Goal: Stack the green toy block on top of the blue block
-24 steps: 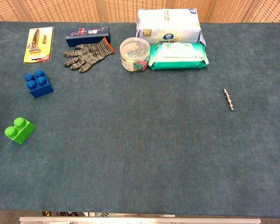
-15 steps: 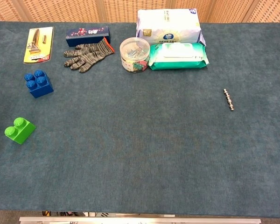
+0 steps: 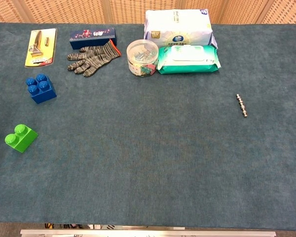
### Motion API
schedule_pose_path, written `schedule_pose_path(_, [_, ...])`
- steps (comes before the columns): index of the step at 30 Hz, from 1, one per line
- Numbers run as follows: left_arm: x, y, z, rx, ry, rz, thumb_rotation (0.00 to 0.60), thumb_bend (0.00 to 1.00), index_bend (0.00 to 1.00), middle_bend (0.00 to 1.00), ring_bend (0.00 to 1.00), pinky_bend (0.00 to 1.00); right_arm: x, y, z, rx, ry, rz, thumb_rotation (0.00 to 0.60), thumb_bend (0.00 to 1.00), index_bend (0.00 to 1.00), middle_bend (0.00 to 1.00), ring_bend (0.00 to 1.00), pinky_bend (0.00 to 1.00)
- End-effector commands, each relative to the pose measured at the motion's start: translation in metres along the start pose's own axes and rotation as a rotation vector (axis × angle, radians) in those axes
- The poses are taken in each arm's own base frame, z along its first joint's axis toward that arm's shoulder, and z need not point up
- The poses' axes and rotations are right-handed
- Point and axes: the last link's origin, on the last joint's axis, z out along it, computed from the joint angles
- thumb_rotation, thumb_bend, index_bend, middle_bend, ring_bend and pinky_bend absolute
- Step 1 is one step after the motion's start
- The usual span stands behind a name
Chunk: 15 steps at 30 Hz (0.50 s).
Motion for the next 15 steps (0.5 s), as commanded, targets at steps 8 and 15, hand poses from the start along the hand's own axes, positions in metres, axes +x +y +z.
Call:
schedule_pose_path(8, [-0.014, 0.005, -0.002, -0.002, -0.069, 0.039, 0.600, 0.14, 0.22, 0.16, 0.17, 0.11, -0.004, 0.000, 0.000, 0.002, -0.014, 0.011, 0.600, 0.21, 0.50, 0.52, 0.42, 0.47])
schedule_pose_path(15, [-0.028, 0.011, -0.004, -0.002, -0.121, 0.042, 0.600, 0.13, 0.20, 0.16, 0.17, 0.11, -0.005, 0.003, -0.003, -0.005, -0.017, 0.012, 0.600, 0.21, 0.50, 0.52, 0.42, 0.47])
